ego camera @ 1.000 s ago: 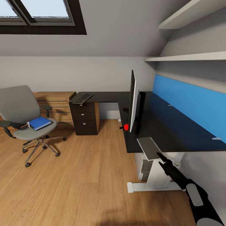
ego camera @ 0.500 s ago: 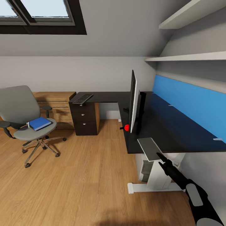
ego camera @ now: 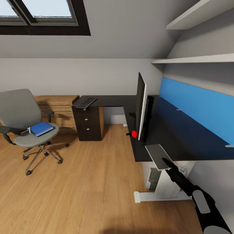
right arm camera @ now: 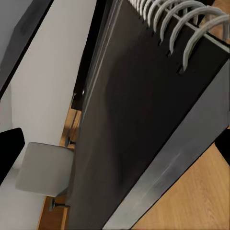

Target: In the bedroom, organize the workspace by keeping the computer under the desk, ensuring the monitor is on the desk, placing the keyboard on the desk next to the monitor, placing the mouse on the desk next to the keyboard, moving the folder from the swivel chair onto the desk next to the mouse, stacking the notebook on top of the folder with the pen on top of the notebook, and positioning the swivel chair next to the desk.

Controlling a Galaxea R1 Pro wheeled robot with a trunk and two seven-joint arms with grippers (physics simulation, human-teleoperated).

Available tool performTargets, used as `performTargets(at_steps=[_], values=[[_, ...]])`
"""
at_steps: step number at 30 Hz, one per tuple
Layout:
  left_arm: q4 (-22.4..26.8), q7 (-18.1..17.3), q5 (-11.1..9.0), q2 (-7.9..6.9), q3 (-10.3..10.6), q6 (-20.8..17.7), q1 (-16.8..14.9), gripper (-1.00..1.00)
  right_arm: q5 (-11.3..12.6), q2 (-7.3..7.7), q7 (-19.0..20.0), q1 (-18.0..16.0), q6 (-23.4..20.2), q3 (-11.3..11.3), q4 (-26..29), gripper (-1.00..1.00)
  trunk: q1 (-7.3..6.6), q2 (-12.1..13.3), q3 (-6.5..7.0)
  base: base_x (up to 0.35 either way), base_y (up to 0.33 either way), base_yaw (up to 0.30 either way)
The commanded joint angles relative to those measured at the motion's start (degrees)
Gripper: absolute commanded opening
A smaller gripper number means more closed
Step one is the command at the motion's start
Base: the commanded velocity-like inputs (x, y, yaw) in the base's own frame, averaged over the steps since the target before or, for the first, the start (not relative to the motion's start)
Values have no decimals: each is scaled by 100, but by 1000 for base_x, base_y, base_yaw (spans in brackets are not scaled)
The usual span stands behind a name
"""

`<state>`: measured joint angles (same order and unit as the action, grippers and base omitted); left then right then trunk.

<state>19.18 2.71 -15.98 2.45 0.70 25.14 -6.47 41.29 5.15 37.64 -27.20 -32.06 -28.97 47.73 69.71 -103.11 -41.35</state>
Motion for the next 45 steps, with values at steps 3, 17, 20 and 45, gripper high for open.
performTargets(at_steps=[3,17,20,45], values=[[-2,28,7,1,9,17,-3,100,28,1,6,-4,-44,-12,-1,100,0,-2,-5,54,47,0],[-2,28,7,1,9,17,-3,100,28,4,-97,-4,-40,-20,3,100,0,-2,-5,10,9,0],[-2,28,7,1,9,17,-3,100,28,4,-102,-4,-39,-20,4,100,0,-2,-5,0,0,0],[-2,28,7,1,9,17,-3,100,28,4,-245,-4,107,-21,7,-100,0,-2,-5,0,0,0]])
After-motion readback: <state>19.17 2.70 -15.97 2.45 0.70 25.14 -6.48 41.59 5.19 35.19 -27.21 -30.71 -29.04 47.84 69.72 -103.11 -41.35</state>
